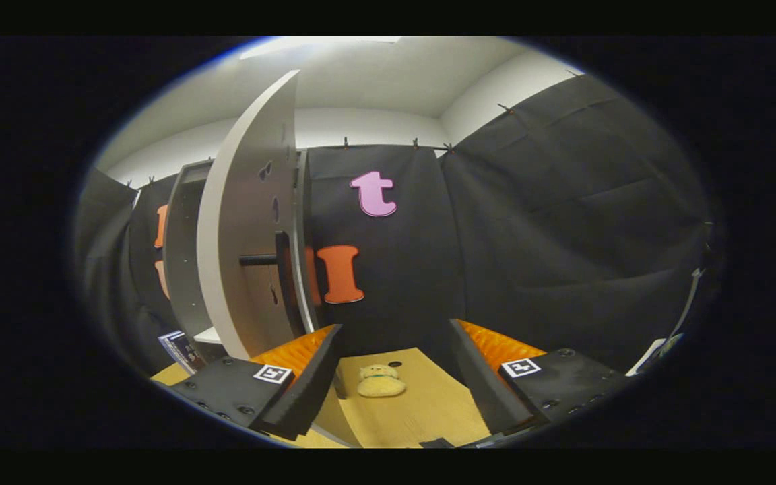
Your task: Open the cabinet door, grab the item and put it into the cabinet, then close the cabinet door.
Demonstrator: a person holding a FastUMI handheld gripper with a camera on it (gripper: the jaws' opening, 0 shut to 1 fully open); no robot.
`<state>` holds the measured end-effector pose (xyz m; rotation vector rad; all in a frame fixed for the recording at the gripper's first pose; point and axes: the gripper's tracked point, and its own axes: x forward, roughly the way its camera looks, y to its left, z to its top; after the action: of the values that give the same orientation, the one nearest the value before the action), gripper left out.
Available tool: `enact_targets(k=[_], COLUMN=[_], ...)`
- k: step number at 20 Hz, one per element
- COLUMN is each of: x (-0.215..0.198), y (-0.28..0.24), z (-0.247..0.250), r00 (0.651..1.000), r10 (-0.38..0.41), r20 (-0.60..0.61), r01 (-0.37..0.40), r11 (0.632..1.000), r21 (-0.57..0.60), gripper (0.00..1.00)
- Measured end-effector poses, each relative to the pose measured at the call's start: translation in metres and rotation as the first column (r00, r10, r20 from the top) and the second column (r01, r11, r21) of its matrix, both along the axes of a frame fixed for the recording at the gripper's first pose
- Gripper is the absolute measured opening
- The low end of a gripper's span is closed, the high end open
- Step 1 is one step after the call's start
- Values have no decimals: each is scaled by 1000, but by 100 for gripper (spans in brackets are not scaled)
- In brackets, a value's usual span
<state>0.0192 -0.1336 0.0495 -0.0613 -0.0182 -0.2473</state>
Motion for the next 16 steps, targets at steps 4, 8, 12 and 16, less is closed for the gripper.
enact_targets(k=[4, 8, 12, 16], x=[0, -5, -8, -9], y=[5, 11, 23, 45], z=[1, 4, 3, -1], r00=[1000, 997, 994, 993], r10=[-15, -71, -104, -113], r20=[2, 13, 18, 21], r01=[15, 72, 105, 115], r11=[1000, 990, 981, 985], r21=[-27, -117, -165, -130], gripper=[97, 96, 96, 94])
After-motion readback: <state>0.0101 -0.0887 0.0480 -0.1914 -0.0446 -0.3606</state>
